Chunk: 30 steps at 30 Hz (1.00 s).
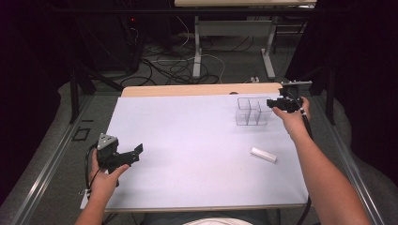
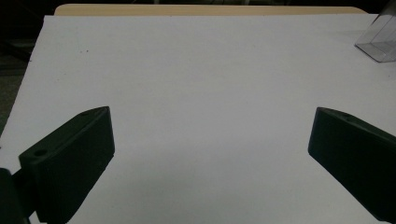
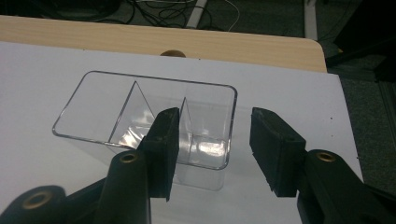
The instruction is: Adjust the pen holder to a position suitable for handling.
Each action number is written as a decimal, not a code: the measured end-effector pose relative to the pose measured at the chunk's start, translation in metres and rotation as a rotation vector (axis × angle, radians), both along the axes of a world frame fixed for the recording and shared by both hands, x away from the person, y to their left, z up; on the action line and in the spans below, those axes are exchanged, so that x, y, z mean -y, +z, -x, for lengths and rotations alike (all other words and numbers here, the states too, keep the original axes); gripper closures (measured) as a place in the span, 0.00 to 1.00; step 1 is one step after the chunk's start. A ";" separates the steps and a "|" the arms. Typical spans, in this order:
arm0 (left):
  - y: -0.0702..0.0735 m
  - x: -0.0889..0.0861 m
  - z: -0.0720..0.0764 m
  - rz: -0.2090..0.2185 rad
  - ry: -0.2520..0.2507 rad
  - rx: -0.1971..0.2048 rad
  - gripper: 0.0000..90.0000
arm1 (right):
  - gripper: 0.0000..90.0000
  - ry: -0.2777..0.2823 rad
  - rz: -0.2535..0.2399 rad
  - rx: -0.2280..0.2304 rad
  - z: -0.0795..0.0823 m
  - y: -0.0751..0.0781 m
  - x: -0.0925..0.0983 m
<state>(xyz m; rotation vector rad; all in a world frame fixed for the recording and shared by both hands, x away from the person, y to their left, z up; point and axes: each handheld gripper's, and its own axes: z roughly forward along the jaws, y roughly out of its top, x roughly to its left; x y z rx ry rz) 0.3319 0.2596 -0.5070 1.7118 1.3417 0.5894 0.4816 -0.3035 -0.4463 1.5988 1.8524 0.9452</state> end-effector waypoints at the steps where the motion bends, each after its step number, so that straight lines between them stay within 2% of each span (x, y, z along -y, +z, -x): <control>1: 0.000 0.000 0.000 0.000 0.000 -0.001 0.01 | 0.59 -0.008 -0.005 -0.007 -0.001 -0.001 0.000; 9: -0.001 0.000 0.000 0.001 0.001 0.001 0.01 | 0.64 -0.013 -0.014 -0.004 -0.010 -0.009 0.002; 11: -0.001 0.000 0.000 0.001 0.002 0.001 0.01 | 0.66 -0.024 -0.020 -0.028 -0.014 -0.012 0.001; 24: -0.001 0.001 0.000 0.005 0.002 -0.008 0.01 | 0.75 -0.044 0.010 -0.073 -0.023 -0.024 0.004; 30: -0.002 0.000 0.000 0.006 0.004 -0.008 0.01 | 0.79 -0.063 0.005 -0.105 -0.027 -0.028 0.007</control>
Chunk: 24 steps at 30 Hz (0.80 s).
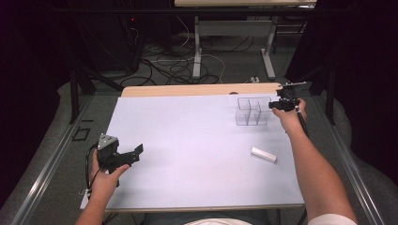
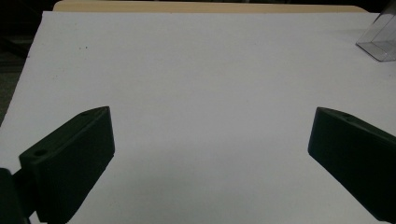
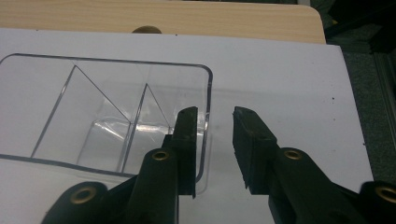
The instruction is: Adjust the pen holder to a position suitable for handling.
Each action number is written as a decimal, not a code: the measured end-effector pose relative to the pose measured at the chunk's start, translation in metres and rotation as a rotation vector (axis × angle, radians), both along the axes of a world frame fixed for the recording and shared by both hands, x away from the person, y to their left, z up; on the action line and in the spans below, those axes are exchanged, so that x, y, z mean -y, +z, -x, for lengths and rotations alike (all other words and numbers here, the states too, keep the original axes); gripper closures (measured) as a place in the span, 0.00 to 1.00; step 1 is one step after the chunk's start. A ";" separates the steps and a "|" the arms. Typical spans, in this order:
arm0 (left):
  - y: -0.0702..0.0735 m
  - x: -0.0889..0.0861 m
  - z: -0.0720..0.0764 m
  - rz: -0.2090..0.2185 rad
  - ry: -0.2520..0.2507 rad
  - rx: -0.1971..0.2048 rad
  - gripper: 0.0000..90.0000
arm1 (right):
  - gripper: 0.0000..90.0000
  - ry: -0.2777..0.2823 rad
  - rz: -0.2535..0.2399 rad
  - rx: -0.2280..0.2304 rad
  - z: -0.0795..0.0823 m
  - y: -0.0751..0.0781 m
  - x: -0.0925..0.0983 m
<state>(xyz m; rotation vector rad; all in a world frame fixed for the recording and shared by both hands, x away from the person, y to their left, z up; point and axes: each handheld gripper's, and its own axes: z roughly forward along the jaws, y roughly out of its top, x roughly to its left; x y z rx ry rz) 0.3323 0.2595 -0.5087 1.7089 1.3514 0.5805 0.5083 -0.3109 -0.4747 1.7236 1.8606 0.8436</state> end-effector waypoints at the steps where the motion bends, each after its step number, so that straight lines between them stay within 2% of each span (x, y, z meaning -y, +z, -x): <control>1: 0.000 0.000 0.000 0.000 0.000 0.000 0.01 | 0.80 -0.003 -0.004 0.000 -0.001 0.000 0.000; 11: 0.000 0.000 0.000 -0.003 0.001 0.002 0.01 | 0.88 -0.014 -0.033 -0.024 -0.004 -0.005 -0.001; 15: 0.000 0.000 0.000 -0.002 -0.004 0.003 0.01 | 0.94 -0.014 -0.019 -0.036 -0.004 -0.006 -0.004; 19: -0.001 0.001 0.000 -0.006 -0.002 0.001 0.01 | 0.96 -0.025 0.001 -0.028 -0.004 -0.007 -0.007; 24: -0.001 0.001 0.000 -0.003 -0.003 -0.001 0.01 | 0.98 -0.053 -0.023 -0.041 -0.003 -0.006 -0.009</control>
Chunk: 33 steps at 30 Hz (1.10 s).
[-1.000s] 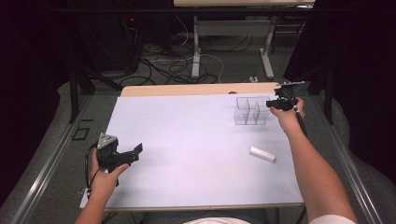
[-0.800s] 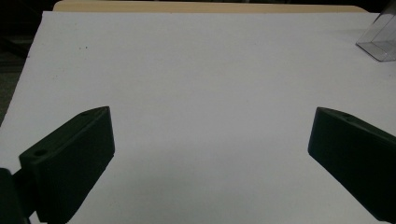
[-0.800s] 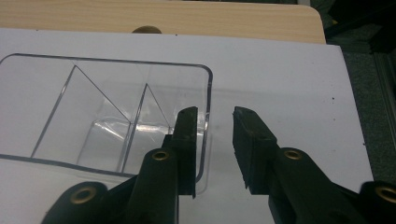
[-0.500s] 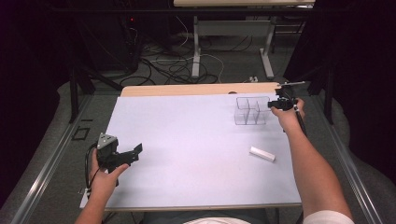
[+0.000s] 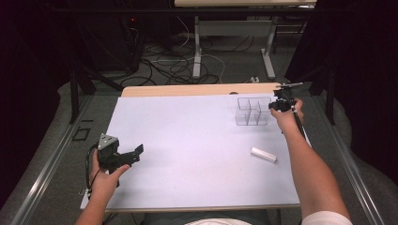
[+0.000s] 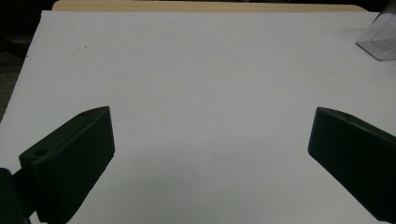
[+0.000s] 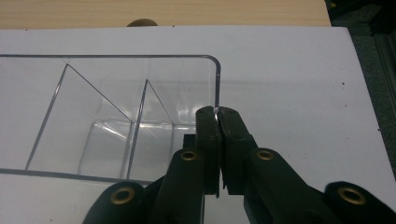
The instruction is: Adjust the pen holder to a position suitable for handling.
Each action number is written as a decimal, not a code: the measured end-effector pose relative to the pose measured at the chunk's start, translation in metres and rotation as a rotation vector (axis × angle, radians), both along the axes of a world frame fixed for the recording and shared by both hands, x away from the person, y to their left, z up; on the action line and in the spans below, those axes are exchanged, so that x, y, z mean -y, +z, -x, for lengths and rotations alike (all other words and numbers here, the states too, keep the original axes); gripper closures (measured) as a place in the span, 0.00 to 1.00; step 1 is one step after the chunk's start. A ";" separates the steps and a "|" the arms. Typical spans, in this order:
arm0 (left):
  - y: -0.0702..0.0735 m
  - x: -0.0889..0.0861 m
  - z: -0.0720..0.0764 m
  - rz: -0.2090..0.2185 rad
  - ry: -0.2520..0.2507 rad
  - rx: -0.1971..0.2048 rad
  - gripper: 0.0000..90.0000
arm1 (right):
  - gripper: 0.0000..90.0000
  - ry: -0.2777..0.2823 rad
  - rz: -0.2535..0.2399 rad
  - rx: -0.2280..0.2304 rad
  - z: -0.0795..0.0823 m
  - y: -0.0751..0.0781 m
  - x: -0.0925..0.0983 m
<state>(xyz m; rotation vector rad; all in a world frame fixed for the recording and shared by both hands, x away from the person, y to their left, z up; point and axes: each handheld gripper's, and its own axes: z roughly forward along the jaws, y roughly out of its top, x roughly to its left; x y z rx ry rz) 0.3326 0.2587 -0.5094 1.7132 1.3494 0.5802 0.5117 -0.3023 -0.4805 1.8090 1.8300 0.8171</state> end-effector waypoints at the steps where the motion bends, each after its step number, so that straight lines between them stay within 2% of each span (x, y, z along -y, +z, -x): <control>1: 0.000 0.000 0.000 0.000 0.000 0.000 0.01 | 0.98 0.000 0.006 0.004 0.000 0.000 0.000; 7: 0.000 0.000 -0.001 -0.002 0.002 -0.002 0.01 | 0.98 -0.006 0.017 -0.003 0.002 0.001 -0.001; 10: -0.001 0.001 -0.001 -0.007 0.003 -0.003 0.01 | 0.98 -0.022 0.005 -0.031 0.006 0.004 -0.003; 13: 0.000 0.001 -0.001 -0.010 0.002 -0.006 0.01 | 0.98 -0.018 0.012 -0.050 0.011 0.006 -0.007; 21: 0.000 0.002 -0.001 -0.014 0.000 -0.002 0.01 | 0.99 0.048 0.010 -0.082 0.020 0.007 -0.032; 23: 0.000 0.002 -0.001 -0.014 0.000 -0.002 0.01 | 0.99 0.057 0.021 -0.099 0.022 0.008 -0.039; 28: 0.000 0.002 -0.001 -0.014 -0.003 -0.001 0.01 | 0.99 0.073 0.004 -0.154 0.026 0.011 -0.054; 29: 0.000 0.002 -0.001 -0.013 -0.004 -0.001 0.01 | 0.98 0.084 -0.012 -0.154 0.027 0.011 -0.057; 33: 0.000 0.002 -0.001 -0.012 -0.003 -0.004 0.01 | 0.98 0.120 -0.014 -0.187 0.033 0.012 -0.069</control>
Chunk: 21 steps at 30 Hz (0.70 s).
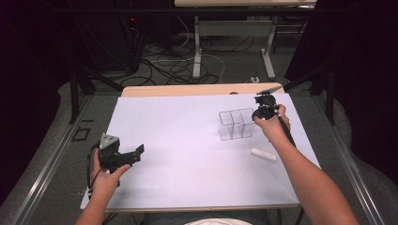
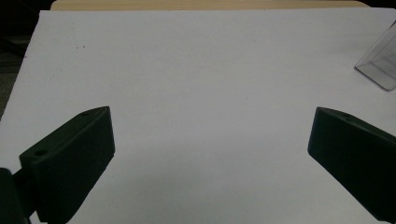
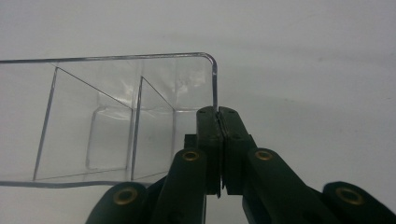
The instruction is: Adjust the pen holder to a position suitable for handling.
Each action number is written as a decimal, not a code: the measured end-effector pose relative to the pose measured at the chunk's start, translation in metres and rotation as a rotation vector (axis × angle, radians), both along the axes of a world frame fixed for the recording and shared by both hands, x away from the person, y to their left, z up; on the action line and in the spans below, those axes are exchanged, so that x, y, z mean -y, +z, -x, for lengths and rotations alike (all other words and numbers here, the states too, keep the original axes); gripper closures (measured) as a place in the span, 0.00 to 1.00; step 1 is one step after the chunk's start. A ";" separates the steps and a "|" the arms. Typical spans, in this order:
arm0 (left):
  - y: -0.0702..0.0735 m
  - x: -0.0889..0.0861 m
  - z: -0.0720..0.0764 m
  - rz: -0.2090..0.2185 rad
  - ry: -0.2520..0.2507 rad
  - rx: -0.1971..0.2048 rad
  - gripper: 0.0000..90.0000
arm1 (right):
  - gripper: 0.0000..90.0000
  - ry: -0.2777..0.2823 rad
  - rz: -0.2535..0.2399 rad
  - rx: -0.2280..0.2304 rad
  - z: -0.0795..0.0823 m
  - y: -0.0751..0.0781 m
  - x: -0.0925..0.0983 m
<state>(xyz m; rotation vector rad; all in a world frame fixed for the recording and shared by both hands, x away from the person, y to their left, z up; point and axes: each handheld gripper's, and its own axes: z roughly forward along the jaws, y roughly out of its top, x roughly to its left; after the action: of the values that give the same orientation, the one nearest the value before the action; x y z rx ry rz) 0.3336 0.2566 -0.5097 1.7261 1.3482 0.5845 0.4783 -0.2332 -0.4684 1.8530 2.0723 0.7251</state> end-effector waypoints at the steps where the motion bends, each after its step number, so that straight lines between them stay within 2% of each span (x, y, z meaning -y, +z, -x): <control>1: 0.000 0.000 0.000 -0.001 -0.001 0.003 0.01 | 0.98 0.011 -0.005 -0.005 0.002 0.000 -0.003; 12: 0.000 0.000 0.000 0.000 -0.001 0.004 0.01 | 0.97 0.047 -0.073 -0.050 0.017 0.000 -0.027; 15: 0.000 0.001 0.000 0.001 -0.001 0.002 0.01 | 0.97 0.061 -0.068 -0.049 0.021 0.000 -0.035; 19: 0.000 0.000 0.000 -0.002 -0.003 0.003 0.01 | 0.96 0.086 -0.097 -0.052 0.024 -0.001 -0.041; 21: 0.000 0.000 0.000 -0.001 -0.002 0.003 0.01 | 0.95 0.094 -0.100 -0.040 0.025 -0.002 -0.041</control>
<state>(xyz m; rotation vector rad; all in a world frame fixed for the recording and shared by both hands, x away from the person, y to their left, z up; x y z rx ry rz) 0.3338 0.2562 -0.5098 1.7269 1.3444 0.5867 0.4535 -0.1922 -0.4704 1.8463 2.1986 0.8360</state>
